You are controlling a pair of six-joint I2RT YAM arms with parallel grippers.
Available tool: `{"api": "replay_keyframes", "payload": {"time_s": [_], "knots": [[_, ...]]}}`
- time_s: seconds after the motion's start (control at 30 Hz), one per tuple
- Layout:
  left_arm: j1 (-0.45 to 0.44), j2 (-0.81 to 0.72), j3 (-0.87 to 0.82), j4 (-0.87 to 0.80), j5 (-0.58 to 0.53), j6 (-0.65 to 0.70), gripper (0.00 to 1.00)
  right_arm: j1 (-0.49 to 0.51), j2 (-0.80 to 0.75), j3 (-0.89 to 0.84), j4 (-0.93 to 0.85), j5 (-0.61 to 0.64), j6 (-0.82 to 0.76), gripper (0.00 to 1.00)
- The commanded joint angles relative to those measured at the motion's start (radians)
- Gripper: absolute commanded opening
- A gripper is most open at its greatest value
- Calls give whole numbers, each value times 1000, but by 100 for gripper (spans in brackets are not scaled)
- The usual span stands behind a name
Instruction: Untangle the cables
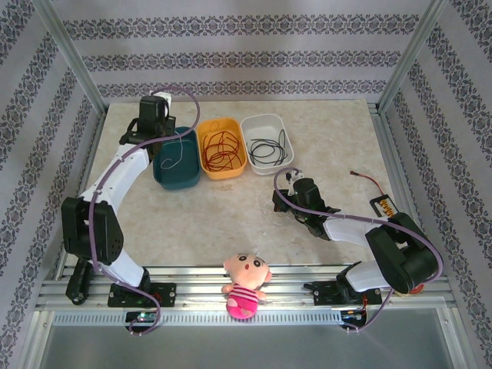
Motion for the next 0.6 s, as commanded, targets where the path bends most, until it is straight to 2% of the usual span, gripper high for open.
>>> {"api": "replay_keyframes", "payload": {"time_s": [0.0,0.1,0.3,0.57], "knots": [[11,21,-39,-44,37,-92,2,15,6,19,-1,19,-9,0],[9,51,-67,-42,75,-127,1,17,9,18,-1,20,-10,0],[10,124,-87,-50,82,-151,4,18,8,13,-1,21,-11,0],[10,279,14,-129,31,-109,4,18,1,13,-3,21,-9,0]]}}
